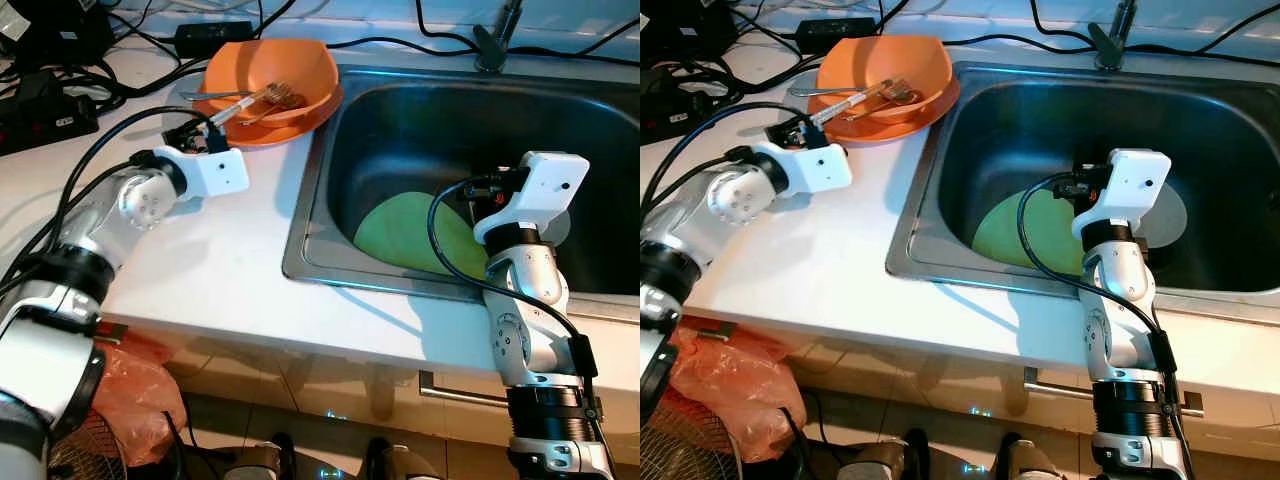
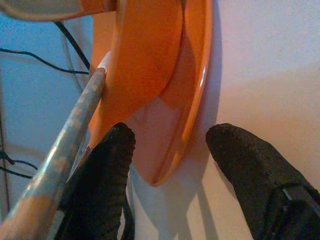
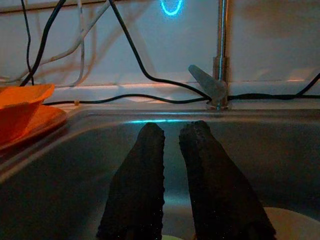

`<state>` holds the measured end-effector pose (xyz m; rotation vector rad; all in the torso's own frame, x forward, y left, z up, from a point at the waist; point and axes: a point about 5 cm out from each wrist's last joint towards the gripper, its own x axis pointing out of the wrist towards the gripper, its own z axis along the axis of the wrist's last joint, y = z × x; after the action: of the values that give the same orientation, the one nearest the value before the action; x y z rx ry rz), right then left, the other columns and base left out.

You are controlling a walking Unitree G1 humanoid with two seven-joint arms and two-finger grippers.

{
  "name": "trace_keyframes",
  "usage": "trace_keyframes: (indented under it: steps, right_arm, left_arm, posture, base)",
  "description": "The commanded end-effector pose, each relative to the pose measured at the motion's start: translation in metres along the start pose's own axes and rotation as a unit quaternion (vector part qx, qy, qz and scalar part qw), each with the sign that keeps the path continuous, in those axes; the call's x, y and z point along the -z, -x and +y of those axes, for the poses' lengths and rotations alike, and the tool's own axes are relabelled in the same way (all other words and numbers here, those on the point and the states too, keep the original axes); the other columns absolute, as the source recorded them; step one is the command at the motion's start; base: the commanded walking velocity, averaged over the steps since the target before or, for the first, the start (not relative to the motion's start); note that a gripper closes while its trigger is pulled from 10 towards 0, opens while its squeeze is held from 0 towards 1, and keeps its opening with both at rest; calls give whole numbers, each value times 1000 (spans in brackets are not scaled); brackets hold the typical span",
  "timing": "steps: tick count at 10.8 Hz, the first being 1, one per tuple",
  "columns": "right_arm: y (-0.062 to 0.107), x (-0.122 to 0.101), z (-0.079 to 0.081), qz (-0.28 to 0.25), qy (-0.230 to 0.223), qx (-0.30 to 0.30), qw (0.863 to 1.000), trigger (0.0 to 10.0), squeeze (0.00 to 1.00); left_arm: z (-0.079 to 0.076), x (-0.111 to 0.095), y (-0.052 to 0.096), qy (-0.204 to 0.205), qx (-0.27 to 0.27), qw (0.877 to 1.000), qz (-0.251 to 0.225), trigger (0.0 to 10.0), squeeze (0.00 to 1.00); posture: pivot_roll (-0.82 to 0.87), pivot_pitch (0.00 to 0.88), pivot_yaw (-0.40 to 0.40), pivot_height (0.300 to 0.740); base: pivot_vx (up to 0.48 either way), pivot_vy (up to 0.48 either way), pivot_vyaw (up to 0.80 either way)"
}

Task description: Kitchen organization

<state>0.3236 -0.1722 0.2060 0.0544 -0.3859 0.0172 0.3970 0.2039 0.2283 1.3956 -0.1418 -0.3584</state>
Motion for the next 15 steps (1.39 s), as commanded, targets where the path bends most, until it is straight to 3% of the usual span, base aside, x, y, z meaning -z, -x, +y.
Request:
trace_keyframes:
  steps: [1,8,9,10,12,15]
  right_arm:
    - [5,10,-2,23,-6,3,1000,10000,0]
    - [7,10,-2,26,-6,4,1000,10000,0]
    - [7,10,-2,26,-6,5,1000,10000,0]
    - [7,10,-2,26,-6,4,1000,10000,0]
    - [7,10,-2,27,-6,3,1000,10000,0]
    - [6,10,-1,26,-8,2,1000,10000,0]
  left_arm:
    - [-56,20,7,-16,116,991,59,10000,0]
    - [-55,13,-2,-27,120,990,68,10000,0]
    - [-53,12,-3,-24,115,991,67,0,0]
    - [-53,12,-3,-25,114,991,67,0,0]
    - [-53,12,-4,-27,113,991,68,10000,0]
    - [-55,14,-2,-27,111,991,73,10000,0]
  posture:
    - [7,228,35,740]
    - [-5,240,35,740]
    - [-5,240,35,740]
    - [-5,240,35,740]
    - [-5,240,31,740]
    - [-4,237,27,740]
  base:
    - [0,0,0]
    - [0,0,0]
    - [0,0,0]
    - [0,0,0]
    - [0,0,0]
    - [0,0,0]
